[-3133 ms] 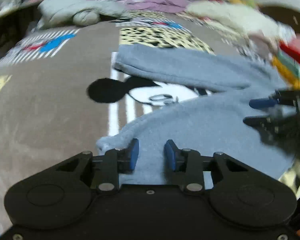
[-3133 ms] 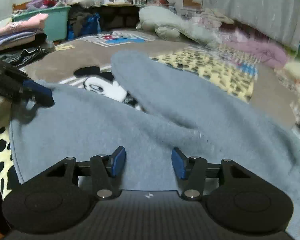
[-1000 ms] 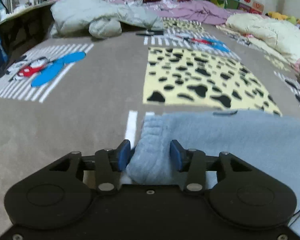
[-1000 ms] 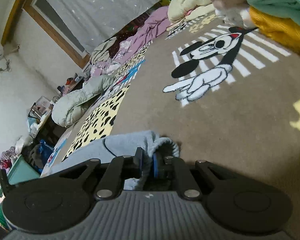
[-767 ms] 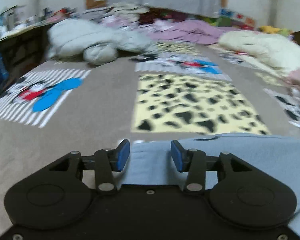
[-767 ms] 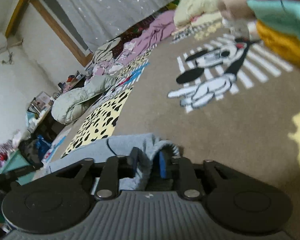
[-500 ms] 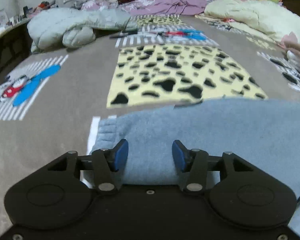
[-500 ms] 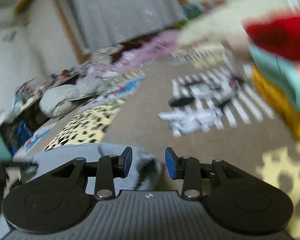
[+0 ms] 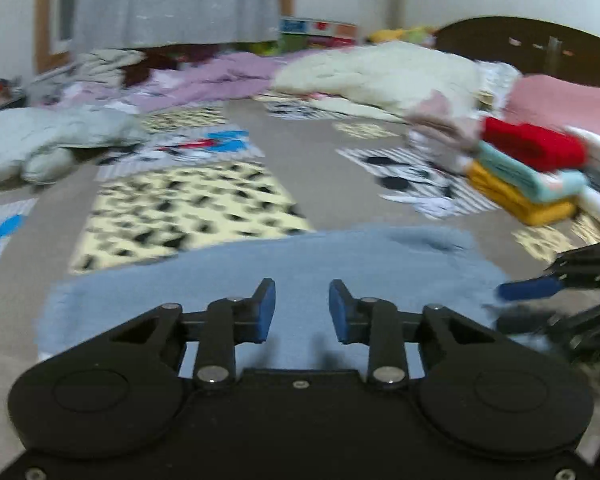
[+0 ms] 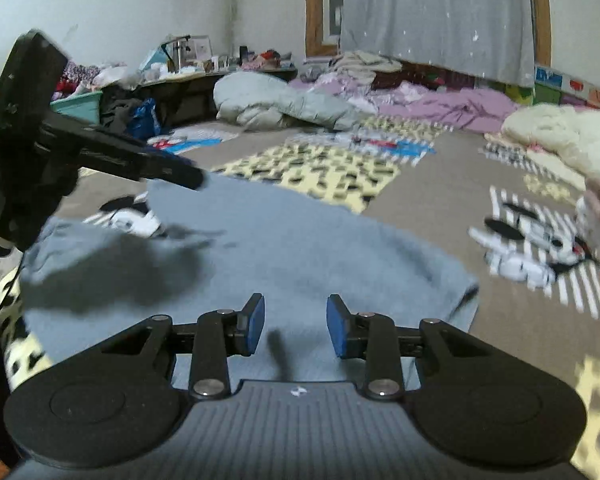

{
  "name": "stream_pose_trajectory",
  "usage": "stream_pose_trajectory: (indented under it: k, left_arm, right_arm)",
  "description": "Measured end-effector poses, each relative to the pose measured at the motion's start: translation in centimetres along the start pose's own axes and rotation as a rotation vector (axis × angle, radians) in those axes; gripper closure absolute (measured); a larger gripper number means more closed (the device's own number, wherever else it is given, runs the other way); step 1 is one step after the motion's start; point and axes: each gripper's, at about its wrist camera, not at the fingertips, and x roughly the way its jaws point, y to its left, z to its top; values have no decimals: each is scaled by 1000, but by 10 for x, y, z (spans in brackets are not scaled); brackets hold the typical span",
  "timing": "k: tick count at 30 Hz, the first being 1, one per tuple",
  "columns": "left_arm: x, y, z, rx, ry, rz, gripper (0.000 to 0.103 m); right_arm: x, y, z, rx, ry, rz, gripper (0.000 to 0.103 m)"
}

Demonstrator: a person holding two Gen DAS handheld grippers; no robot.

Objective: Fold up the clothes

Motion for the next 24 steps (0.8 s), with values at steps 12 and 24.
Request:
stream_pose_trajectory:
  k: [12,24]
  left_arm:
    - [-4,-32,-44,7,-2,48,74]
    - [-133,2,-110,254,5,389,50]
  right_arm:
    - [-43,17,-52,11,42,-50,65]
    - [-60,60,-80,-428,35,-247,51]
